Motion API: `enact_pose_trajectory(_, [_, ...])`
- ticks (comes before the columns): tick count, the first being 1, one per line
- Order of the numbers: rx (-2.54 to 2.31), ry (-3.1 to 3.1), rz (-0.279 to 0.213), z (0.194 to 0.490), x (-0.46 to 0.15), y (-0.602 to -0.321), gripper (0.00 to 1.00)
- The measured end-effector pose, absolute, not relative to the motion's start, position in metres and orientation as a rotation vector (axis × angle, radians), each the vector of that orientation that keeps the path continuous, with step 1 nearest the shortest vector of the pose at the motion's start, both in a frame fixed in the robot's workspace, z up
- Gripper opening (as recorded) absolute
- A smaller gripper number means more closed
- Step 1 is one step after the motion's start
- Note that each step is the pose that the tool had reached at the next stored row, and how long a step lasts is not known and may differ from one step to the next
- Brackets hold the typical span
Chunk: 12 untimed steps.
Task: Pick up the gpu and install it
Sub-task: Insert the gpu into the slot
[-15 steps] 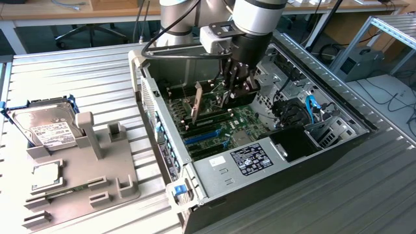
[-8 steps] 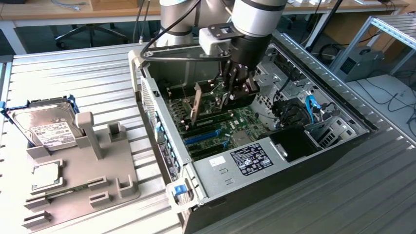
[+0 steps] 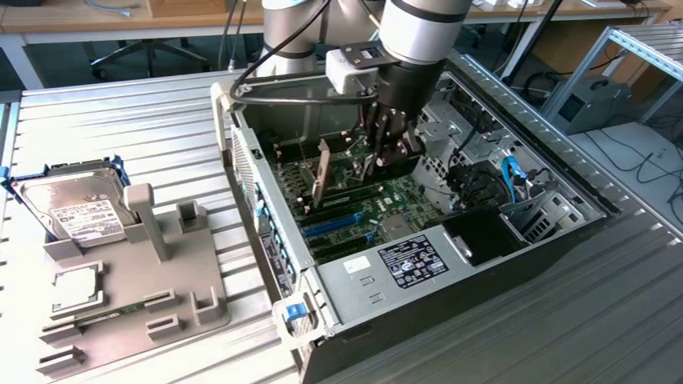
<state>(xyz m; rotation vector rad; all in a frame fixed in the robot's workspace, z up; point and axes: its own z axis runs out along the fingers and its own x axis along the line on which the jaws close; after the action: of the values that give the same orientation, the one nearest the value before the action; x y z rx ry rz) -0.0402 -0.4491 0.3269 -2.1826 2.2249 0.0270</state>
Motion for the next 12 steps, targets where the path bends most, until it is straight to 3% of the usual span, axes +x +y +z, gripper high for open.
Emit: enact_pose_trajectory(12, [-2.183,2.225,0.027,0.3196,-0.0406,-0.4491,0.27])
